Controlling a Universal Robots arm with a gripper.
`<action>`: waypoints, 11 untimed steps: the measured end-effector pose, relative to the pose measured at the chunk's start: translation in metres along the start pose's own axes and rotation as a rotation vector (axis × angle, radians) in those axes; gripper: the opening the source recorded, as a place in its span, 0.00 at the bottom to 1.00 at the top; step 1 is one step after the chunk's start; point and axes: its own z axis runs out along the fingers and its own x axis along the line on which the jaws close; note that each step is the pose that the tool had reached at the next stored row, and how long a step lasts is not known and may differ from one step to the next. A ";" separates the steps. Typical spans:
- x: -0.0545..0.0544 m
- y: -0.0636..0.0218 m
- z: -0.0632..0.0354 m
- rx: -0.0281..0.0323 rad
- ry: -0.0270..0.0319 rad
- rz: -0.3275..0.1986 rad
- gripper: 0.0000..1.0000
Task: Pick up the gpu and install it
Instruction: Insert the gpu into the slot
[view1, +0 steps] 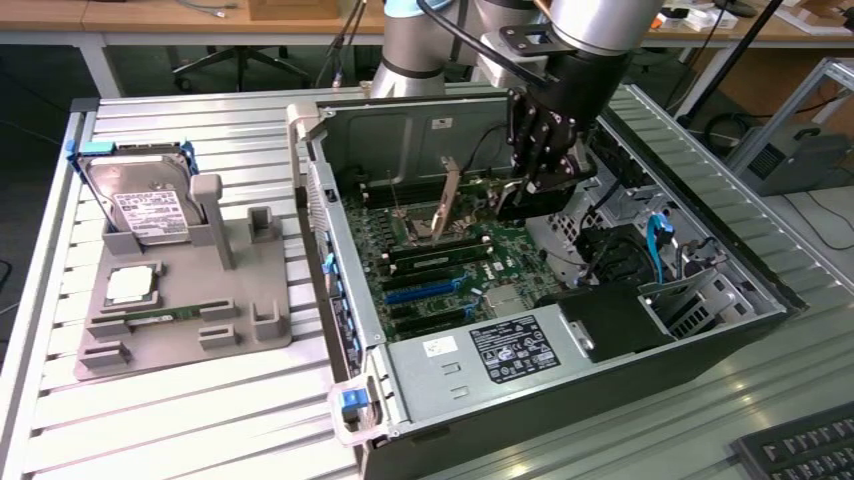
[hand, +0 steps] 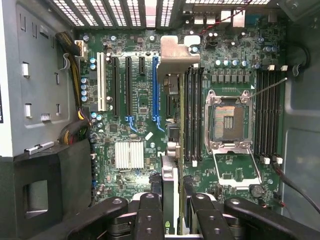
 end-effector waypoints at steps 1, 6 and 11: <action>0.000 0.0000 0.0003 0.0000 0.0000 0.000 0.27; 0.001 0.0000 0.0025 0.0000 -0.0001 -0.001 0.27; 0.002 0.0000 0.0043 0.0000 0.0000 -0.001 0.27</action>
